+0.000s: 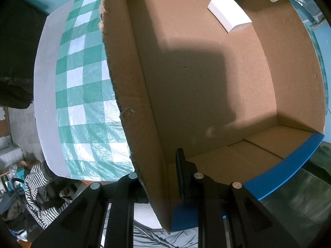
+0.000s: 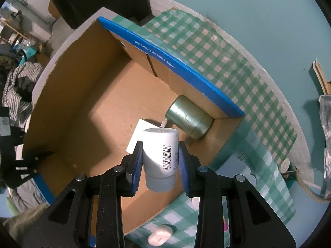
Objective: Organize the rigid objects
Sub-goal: 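Lower the pill bottle into the box beside the tin and open the right gripper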
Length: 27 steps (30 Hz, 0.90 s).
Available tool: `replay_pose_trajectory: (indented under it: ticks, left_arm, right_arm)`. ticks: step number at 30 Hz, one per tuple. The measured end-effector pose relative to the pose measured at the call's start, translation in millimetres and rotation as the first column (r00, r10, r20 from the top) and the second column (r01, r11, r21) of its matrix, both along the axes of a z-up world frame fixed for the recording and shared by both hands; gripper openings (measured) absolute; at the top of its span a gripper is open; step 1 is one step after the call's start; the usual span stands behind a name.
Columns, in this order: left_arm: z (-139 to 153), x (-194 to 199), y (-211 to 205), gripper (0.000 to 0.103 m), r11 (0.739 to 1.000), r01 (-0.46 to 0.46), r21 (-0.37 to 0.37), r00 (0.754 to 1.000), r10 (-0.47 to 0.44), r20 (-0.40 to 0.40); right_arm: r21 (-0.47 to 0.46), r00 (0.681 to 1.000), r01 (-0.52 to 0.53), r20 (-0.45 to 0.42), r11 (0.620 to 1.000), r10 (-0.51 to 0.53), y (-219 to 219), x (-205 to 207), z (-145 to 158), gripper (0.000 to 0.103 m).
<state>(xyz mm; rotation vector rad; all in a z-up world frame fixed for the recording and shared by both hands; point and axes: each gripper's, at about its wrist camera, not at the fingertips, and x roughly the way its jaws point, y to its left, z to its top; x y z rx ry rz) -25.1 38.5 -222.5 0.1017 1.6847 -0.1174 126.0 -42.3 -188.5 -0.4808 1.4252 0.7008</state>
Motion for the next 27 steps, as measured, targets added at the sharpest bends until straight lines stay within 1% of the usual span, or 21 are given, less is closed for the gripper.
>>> replay_pose_trajectory:
  ticks: [6, 15, 17, 20, 23, 27]
  left_arm:
    - [0, -1, -1, 0.019, 1.000, -0.004, -0.001, 1.000, 0.004, 0.000]
    - [-1, -2, 1, 0.019, 1.000, -0.006, 0.000, 1.000, 0.006, 0.001]
    - [-1, -2, 2, 0.019, 1.000, -0.007, 0.001, 1.000, 0.007, 0.001]
    - [-1, -2, 1, 0.019, 1.000, -0.006, 0.001, 1.000, 0.006, 0.001]
    - [-1, -1, 1, 0.019, 1.000, -0.003, 0.003, 1.000, 0.003, 0.001]
    - [0, -1, 0, 0.019, 1.000, 0.000, 0.003, 1.000, 0.000, 0.002]
  right_arm:
    - [-0.027, 1.000, 0.015, -0.021, 1.000, -0.015, -2, 0, -12, 0.031]
    - [-0.031, 1.000, 0.022, -0.017, 0.999, -0.022, -3, -3, -10, 0.032]
    - [-0.021, 1.000, 0.026, -0.014, 0.999, -0.026, -4, -4, -7, 0.037]
    - [-0.005, 1.000, 0.027, -0.010, 1.000, -0.027, -6, -6, 0, 0.042]
    - [0.005, 1.000, 0.029, 0.003, 1.000, -0.029, -7, -9, 8, 0.044]
    - [0.020, 0.999, 0.039, 0.015, 0.999, -0.040, -10, -10, 18, 0.045]
